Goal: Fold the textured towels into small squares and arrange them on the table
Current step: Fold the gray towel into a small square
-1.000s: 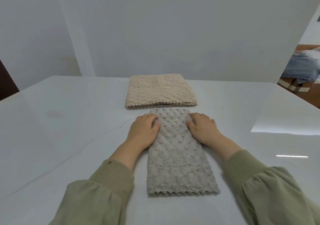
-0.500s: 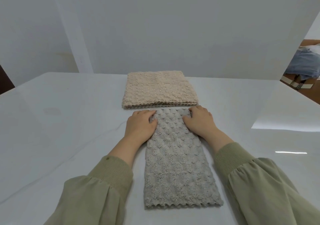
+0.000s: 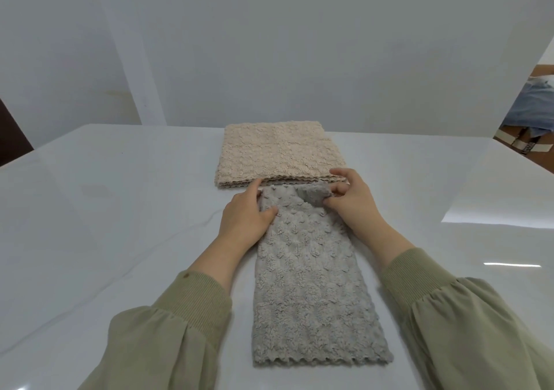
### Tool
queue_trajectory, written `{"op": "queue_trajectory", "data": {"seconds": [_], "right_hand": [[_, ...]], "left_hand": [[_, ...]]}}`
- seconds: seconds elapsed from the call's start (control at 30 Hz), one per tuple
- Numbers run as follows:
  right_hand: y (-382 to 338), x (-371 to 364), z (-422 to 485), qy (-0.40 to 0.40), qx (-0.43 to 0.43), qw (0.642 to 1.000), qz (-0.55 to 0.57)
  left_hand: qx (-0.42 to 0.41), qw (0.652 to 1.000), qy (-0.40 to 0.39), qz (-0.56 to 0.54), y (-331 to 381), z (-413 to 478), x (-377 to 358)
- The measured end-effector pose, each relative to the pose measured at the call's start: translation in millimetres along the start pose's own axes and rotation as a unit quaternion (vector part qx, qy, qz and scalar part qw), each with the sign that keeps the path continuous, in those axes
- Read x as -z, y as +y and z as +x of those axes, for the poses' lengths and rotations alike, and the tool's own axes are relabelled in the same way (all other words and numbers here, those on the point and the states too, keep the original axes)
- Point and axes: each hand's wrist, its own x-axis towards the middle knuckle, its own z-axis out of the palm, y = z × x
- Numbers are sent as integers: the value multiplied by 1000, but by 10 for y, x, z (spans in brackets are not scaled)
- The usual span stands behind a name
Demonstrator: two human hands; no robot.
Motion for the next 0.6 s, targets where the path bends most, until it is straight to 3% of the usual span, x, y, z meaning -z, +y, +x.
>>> {"op": "queue_trajectory", "data": {"seconds": [0.17,0.33,0.4,0.53,0.6], "right_hand": [[-33,49,-30,-37,-61,967,246],[-85,87,-41,-46,-104,927,358],[-114,75,-67,-43,-115,924,362],[-94,39,-92,-42,-117,965,233],[-77,5,-87,-49,-117,969,214]], "left_hand": [[29,994,-14,-103,6,-16,32],[56,974,-24,-219,2,-1,79],[47,969,-17,-241,-5,-14,86],[33,973,-8,-230,20,-43,104],[22,976,7,-215,49,-54,114]]}}
